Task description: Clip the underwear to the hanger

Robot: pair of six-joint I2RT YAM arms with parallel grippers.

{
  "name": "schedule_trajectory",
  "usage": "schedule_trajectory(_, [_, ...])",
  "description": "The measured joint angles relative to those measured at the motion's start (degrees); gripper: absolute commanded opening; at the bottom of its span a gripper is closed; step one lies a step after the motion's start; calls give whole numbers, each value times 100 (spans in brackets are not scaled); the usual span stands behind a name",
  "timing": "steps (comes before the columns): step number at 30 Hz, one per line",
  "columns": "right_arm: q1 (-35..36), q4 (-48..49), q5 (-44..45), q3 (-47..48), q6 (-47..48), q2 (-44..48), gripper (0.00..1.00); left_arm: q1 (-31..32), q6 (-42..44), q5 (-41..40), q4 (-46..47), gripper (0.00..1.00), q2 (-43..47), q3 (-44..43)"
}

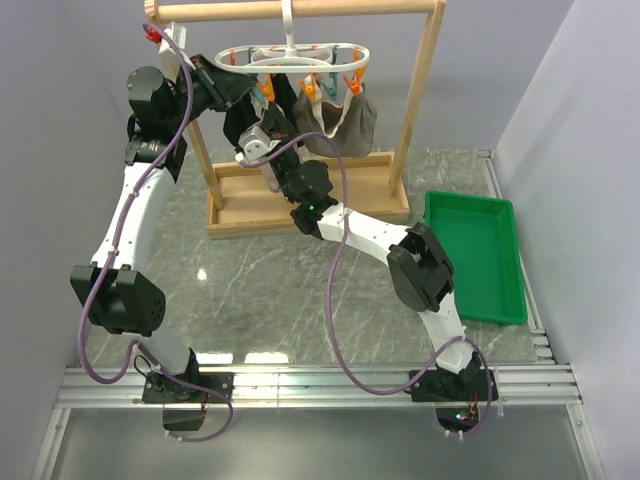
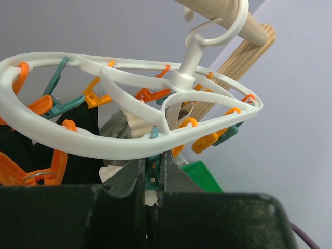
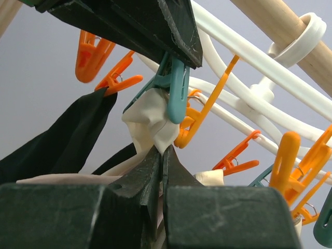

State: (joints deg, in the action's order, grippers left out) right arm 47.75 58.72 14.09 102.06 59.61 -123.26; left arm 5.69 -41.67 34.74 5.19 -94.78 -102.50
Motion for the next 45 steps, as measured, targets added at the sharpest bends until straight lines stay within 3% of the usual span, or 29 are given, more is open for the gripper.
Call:
schedule_trajectory(14, [-2, -83, 0, 79, -2, 0, 0, 0, -20, 0, -44, 15, -81, -149])
schedule_trajectory(43, [-2, -256, -17, 295, -17, 0, 0, 0, -107, 15, -155, 47, -181, -369])
schedule_trajectory(45, [-2, -256, -20, 295, -20, 0, 0, 0, -107, 15, -138, 53, -181, -372])
